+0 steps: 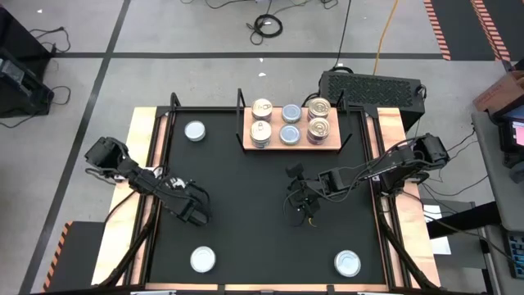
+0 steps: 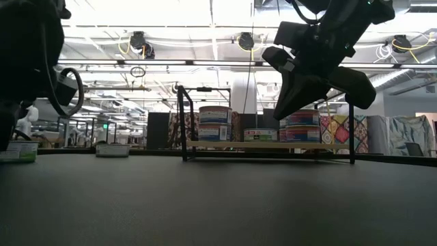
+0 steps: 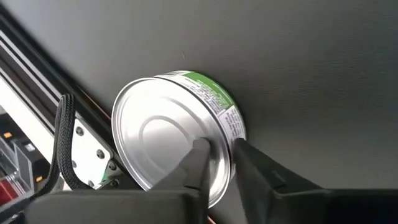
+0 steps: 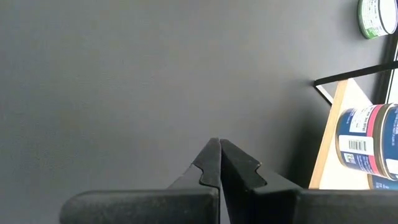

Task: Stack canned seafood by type on shelf
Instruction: Stack the green tuna can on top of the other green tuna cans on the shelf

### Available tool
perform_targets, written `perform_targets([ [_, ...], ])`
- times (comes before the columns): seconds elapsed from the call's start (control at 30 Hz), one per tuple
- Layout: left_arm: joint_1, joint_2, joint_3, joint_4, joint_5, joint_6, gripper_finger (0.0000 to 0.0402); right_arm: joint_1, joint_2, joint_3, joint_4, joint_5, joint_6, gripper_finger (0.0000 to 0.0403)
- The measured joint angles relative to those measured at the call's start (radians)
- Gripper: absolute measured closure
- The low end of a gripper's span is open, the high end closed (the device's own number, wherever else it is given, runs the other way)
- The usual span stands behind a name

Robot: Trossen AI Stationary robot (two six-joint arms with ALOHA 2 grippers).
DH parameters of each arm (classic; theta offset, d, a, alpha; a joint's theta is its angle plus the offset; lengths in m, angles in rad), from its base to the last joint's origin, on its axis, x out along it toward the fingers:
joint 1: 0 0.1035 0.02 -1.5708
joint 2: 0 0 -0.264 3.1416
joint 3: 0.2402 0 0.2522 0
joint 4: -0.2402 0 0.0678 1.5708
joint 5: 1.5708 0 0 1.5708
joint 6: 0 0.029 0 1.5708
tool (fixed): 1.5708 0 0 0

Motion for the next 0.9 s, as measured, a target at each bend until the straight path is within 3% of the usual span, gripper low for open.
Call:
perform_targets([
  [0.2,-0.021,0.002,0.03,-0.017,-0.004,0.025,0.0396,0.0,0.0,0.0,-0.053,0.006,0.017,0.0403],
  [0.5,-0.018,0.007,0.142,0.001,-0.053,0.136,0.0401,0.0,-0.006,0.0,-0.121,0.059,0.049,0.0403],
  [0.8,0.008,0.005,0.265,0.005,-0.228,0.316,0.0401,0.0,-0.078,0.001,-0.196,0.064,0.122,0.0403],
  [0.9,0.034,0.005,0.264,0.073,-0.252,0.442,0.0401,0.0,-0.112,0.001,-0.217,0.069,0.159,0.0403],
])
